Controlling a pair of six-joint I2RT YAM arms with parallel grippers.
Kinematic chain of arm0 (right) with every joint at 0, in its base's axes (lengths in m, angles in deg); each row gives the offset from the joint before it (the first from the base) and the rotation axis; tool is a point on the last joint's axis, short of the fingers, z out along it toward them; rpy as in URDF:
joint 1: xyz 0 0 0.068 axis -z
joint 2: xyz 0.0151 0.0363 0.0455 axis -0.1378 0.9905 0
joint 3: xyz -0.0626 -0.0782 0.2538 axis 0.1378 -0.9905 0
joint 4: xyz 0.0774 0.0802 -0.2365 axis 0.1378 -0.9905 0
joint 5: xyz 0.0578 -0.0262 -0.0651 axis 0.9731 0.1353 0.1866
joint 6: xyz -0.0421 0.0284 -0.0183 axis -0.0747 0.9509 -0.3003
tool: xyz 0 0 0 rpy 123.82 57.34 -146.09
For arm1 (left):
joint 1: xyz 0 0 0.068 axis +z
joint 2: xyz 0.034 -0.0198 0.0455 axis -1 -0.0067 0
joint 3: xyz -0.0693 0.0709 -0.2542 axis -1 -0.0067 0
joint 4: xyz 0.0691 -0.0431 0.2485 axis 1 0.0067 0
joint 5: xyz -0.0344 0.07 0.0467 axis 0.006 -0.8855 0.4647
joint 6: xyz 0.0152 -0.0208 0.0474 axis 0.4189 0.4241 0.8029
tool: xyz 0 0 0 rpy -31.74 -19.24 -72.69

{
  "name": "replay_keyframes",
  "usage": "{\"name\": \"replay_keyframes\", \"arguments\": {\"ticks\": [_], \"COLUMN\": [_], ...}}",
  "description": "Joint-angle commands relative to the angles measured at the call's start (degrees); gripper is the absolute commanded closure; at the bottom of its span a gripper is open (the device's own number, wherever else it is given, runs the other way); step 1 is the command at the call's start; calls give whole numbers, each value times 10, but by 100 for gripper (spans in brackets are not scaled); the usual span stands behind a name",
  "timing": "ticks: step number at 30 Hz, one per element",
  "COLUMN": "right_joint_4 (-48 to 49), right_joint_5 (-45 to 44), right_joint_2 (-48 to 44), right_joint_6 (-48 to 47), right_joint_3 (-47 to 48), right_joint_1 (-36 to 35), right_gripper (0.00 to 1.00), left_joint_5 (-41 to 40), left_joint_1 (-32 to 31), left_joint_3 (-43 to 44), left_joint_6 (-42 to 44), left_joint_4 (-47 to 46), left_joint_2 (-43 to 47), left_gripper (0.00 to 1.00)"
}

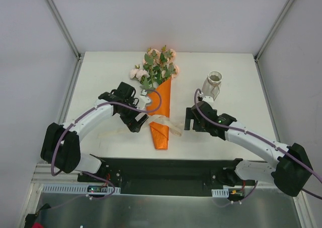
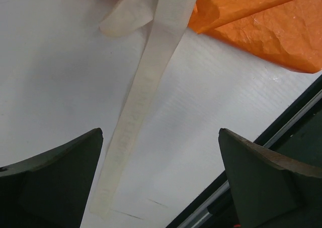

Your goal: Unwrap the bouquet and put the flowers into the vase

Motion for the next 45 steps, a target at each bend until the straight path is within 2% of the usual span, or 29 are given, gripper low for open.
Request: {"name": "replay_keyframes", "arguments": {"ticks": [1,5,11,14,15,17,18,21,22,24,25,29,40,45], "right_joint_4": [33,48,74,87,92,115,124,161,175,182,189,206,245,249], "right_joint_5": [13,20,35,35,37,38,39,49,57,67,68,84,144,165], "right_joint_2": [-20,-23,-12,4,12,20,31,53,61,85,93,132,170,204], "right_joint_6": [29,28,24,22,22,24,26,38,43,66,72,121,263,305], "right_joint_3": [-15,-16,-14,-11,-11,-13,-14,-11,-6,1,9,17,-4,-2], "right_joint_1": [7,12,19,22,23,27,28,31,31,31,31,31,32,41], "right_gripper": [3,3,2,2,2,2,2,1,1,1,3,5,9,15], "left_joint_5": [-53,-102,-125,-120,-118,-115,-112,-109,-107,-110,-115,-125,-129,-133], "left_joint_1": [-29,-40,-41,-42,-41,-42,-42,-41,-42,-42,-42,-42,-42,-42], "left_joint_3": [-15,-25,-38,-44,-46,-52,-56,-61,-62,-62,-61,-60,-57,-56], "left_joint_6": [32,38,40,42,42,41,41,43,44,45,44,34,24,23], "left_joint_4": [-50,-82,-101,-104,-104,-104,-105,-105,-106,-104,-104,-104,-103,-104], "left_joint_2": [-34,-69,-107,-113,-112,-114,-115,-119,-121,-122,-123,-113,-95,-93], "left_gripper": [1,1,2,15,22,31,39,51,60,71,82,100,100,100]}}
